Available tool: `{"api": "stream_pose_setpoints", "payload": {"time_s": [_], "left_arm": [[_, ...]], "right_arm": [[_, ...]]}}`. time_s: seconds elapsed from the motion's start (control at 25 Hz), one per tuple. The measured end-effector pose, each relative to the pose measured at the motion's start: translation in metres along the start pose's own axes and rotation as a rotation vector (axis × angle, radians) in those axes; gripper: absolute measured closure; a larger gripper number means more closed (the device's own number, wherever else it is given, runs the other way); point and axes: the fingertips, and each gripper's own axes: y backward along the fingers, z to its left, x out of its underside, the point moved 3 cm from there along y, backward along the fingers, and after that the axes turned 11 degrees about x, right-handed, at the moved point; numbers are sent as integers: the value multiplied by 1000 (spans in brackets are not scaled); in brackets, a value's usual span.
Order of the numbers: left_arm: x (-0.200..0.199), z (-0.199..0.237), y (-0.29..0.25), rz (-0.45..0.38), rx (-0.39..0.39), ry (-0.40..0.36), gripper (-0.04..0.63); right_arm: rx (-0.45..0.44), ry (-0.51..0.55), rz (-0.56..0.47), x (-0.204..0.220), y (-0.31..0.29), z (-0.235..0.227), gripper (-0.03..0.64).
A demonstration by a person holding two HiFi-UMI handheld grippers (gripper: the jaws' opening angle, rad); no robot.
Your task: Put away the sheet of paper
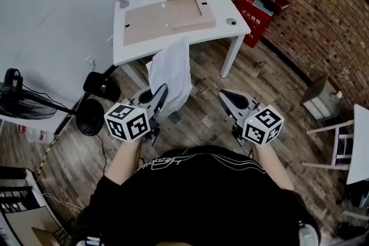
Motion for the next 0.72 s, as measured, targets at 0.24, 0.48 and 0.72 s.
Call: {"api": "stream_pose_setpoints", "payload": {"time_s": [0.24,0.48,0.72], "left_arm": [[-15,38,-13,-20,-54,1,563],[-32,92,-23,-45,-62,39,563],[-64,156,-40,-56,-50,74,563]], "right_arm": [[-39,-5,38,7,-28,-16,614],[-49,0,39,-4,-74,-31,614],[-11,24,48,-30,-135,-57,615]]}}
